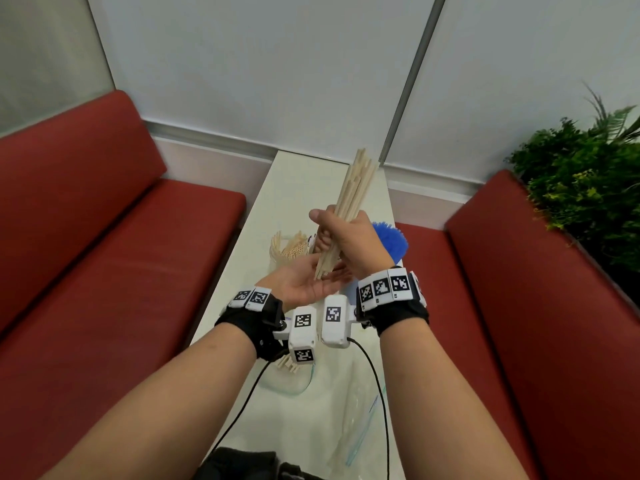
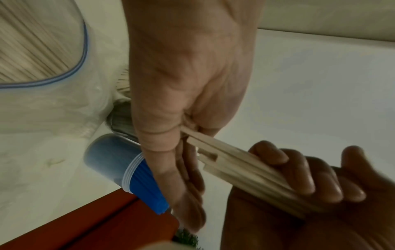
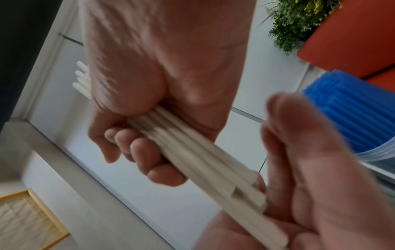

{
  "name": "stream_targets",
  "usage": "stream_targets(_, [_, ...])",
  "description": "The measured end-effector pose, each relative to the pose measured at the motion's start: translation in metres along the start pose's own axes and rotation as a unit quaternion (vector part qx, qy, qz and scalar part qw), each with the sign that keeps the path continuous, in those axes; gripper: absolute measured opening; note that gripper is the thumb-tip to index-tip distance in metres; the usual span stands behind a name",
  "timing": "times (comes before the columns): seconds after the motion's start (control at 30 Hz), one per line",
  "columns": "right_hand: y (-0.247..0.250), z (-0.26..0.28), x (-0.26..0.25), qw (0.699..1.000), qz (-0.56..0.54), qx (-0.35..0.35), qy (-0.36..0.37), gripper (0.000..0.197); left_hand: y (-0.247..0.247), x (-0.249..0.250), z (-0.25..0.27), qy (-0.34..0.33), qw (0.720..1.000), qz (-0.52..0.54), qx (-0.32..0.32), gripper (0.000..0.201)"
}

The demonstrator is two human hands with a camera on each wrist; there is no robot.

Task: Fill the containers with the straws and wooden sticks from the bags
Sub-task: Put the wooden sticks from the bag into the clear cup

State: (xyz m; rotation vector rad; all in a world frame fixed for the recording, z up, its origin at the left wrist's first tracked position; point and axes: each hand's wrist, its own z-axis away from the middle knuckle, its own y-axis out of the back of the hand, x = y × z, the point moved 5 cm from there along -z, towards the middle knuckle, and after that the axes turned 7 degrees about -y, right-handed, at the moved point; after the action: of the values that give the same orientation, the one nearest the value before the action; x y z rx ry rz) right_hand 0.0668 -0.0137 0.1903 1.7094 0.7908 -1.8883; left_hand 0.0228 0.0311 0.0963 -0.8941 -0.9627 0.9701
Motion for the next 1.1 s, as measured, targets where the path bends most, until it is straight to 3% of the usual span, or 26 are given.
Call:
stream_targets(0.2, [-0.003,-0.001,-0.013,0.999,-0.002,-0.029,0.043,0.015,0.004,0.002,0.0,-0.016,0.997,-0.054,0.045,0.021])
stream_targets(0.5, [-0.003,-0.001,-0.01,0.999,0.009,-0.039,0.032,0.024,0.016,0.001,-0.004,0.028,0.996,-0.057,0.068,0.015])
stream_targets(0.67, [-0.004,-0.007,-0.011,0.998,-0.006,-0.042,0.036,0.037,0.029,-0.003,-0.004,0.053,0.989,-0.103,0.094,0.042])
stream_targets(0.77, [0.0,-0.009,0.0,1.0,0.002,-0.018,0.015,0.039,0.038,-0.008,-0.002,0.085,0.985,-0.111,0.098,0.044])
stream_targets(0.93, [0.01,-0.013,0.01,0.979,0.193,-0.036,-0.054,0.03,0.066,-0.001,-0.002,0.008,0.982,-0.086,0.167,0.02])
stream_targets(1.03, [0.011,-0.02,0.008,0.945,0.311,-0.059,-0.079,0.024,0.076,0.005,-0.003,-0.013,0.983,-0.068,0.171,0.018])
stream_targets(1.1, [0.011,-0.024,0.011,0.935,0.333,-0.067,-0.101,0.024,0.08,0.009,-0.006,-0.018,0.982,-0.082,0.17,0.013])
